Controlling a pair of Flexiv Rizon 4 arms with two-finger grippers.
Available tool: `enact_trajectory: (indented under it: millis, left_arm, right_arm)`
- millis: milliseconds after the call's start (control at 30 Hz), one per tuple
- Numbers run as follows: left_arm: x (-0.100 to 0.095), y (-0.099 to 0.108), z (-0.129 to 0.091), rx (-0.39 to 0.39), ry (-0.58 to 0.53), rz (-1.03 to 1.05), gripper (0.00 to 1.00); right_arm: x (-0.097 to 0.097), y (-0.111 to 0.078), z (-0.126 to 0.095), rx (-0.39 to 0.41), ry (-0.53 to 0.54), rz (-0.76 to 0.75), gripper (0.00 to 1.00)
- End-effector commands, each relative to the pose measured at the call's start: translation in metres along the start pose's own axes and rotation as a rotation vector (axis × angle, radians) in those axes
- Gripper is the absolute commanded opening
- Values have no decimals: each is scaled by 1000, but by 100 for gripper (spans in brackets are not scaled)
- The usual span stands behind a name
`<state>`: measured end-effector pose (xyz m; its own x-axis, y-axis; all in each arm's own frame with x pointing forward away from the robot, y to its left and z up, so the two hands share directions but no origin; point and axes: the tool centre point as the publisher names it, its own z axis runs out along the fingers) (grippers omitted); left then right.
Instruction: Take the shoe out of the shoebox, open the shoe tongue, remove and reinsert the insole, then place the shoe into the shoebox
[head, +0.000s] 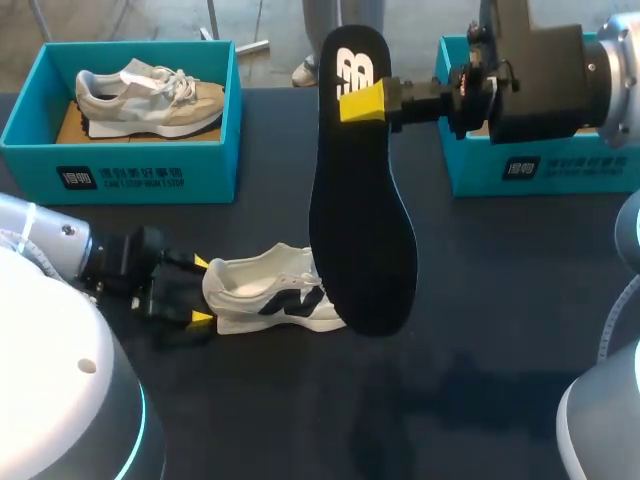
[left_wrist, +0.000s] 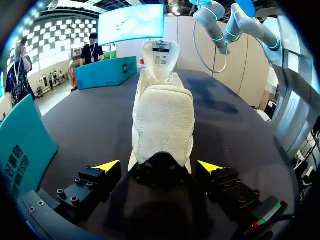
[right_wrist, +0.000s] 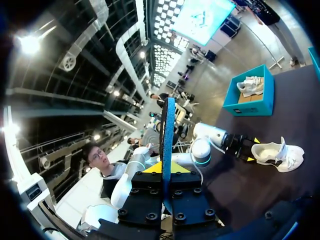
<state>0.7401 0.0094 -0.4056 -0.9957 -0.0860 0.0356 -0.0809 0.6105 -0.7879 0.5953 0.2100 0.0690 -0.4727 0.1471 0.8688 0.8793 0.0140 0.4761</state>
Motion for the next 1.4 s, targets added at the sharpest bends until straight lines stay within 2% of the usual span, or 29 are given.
enact_trajectory:
  millis: [33,167,233,767,833,867,1000,1033,1167,1233,1267,1400]
  left_arm:
    - [-2,-5,-14,-97,39,-10,100]
    - [-4,-9,-27,-137,34,-15,100]
    - [-4,-13,-36,-115,29,-4,100]
    - [-4,-13,-36,-115,29,-4,100]
    - [-8,-15,-37,-157,24,-1,100]
    - [-9,-17,-37,-214,3,-2,100]
    - [-11,-26,-43,-294,-7,16,100]
    - [-12,-28,-44,-335,-9,2,100]
    - [-13,-35,-49,-375,4,32,100]
    - [-15,-39,-51,-437,5,37,100]
    - [-15,-40,-52,-438,10,43,100]
    - [-16,-51,-60,-533,19,66,100]
  right_arm:
    - [0,1,4,-1,-2,2,0]
    - [0,1,4,-1,-2,2,0]
    - [0,1,4,-1,-2,2,0]
    - [0,1,4,-1,-2,2,0]
    - [0,1,4,-1,-2,2,0]
    - [0,1,4,-1,-2,2,0]
    - [0,1,4,-1,-2,2,0]
    - [0,1,4,-1,-2,2,0]
    - [0,1,4,-1,-2,2,0]
    - [0,1,4,-1,-2,2,0]
    - [0,1,4,-1,-2,2,0]
    - [0,1,4,-1,-2,2,0]
